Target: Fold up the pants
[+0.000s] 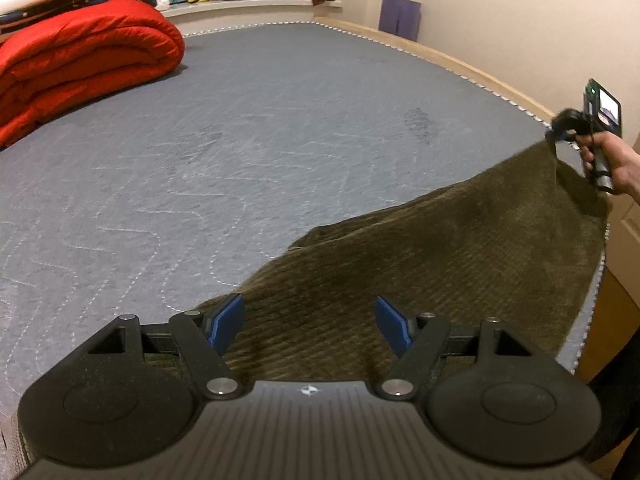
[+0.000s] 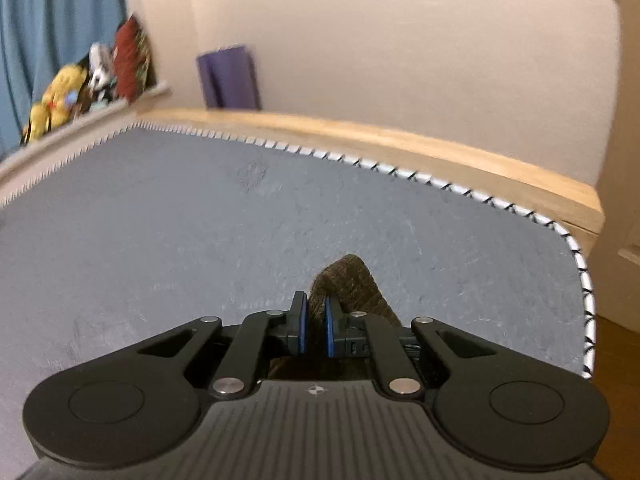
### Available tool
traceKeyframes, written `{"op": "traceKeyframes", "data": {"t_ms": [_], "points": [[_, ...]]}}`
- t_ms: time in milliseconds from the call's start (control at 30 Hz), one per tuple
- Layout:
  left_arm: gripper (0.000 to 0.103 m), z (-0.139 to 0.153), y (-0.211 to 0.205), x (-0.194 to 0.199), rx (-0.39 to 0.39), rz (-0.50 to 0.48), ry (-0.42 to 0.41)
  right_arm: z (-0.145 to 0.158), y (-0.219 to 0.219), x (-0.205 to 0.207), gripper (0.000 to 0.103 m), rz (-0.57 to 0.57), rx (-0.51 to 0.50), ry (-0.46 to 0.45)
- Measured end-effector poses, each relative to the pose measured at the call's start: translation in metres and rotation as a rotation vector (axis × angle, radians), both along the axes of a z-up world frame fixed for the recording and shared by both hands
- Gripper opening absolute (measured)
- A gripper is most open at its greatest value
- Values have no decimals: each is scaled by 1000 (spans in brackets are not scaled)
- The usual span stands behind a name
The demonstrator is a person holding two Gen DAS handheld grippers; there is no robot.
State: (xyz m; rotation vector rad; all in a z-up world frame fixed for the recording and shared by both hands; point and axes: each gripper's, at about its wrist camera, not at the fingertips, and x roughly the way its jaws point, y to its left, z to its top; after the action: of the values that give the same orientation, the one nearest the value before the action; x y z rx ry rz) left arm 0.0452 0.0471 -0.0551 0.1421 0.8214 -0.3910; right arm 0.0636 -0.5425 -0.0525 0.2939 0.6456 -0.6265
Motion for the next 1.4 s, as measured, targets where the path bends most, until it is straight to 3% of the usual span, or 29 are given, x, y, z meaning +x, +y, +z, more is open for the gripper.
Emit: {"op": "traceKeyframes", "data": {"t_ms": [67, 133, 267, 300, 333, 400, 500, 633, 733, 867, 900, 933, 967, 1000, 1167, 1233, 1300, 1400], "points": [[77, -1, 7, 3, 6, 29, -7, -12, -6, 0, 20, -15, 5, 66], [77, 0, 16, 5, -7, 64, -14, -11, -15, -9, 43, -44, 7, 62], [69, 3, 44, 13, -35, 132, -18, 13, -37, -43, 45, -97, 2, -1], [61, -1, 50, 17, -14, 150, 0, 16, -43, -54, 45, -100, 3, -18], [45, -10, 57, 23, 38, 183, 33, 22, -50, -66, 45, -98, 11, -42], [30, -34, 81, 37, 178, 331, 109, 25, -70, -88, 46, -99, 35, -78], [29, -39, 118, 47, 133, 485, 154, 29, -92, -113, 47, -87, 82, -83], [34, -24, 126, 42, 57, 549, 140, 18, -100, -141, 60, 10, 175, 14], [45, -7, 112, 35, 4, 527, 106, 8, -94, -149, 60, 72, 192, 91], [50, 12, 88, 22, -36, 480, 49, -4, -86, -148, 58, 86, 193, 138], [52, 17, 83, 18, -58, 468, 40, -7, -83, -148, 48, 90, 195, 152], [53, 20, 78, 14, -77, 459, 33, -11, -82, -148, 29, 101, 205, 158], [53, 24, 74, 10, -97, 449, 26, -11, -80, -148, 26, 105, 210, 156], [53, 28, 70, 5, -111, 440, 19, -8, -77, -147, 10, 108, 197, 151], [54, 37, 61, -10, -145, 389, -7, 36, -67, -165, 7, 55, 111, 94], [54, 36, 61, -10, -142, 375, 3, 27, -75, -169, 8, 6, 103, 172], [54, 31, 63, -9, -126, 374, 31, 3, -84, -168, 9, -27, 180, 249], [54, 23, 74, -8, -107, 387, 69, 3, -78, -163, 16, -50, 124, 280]]}}
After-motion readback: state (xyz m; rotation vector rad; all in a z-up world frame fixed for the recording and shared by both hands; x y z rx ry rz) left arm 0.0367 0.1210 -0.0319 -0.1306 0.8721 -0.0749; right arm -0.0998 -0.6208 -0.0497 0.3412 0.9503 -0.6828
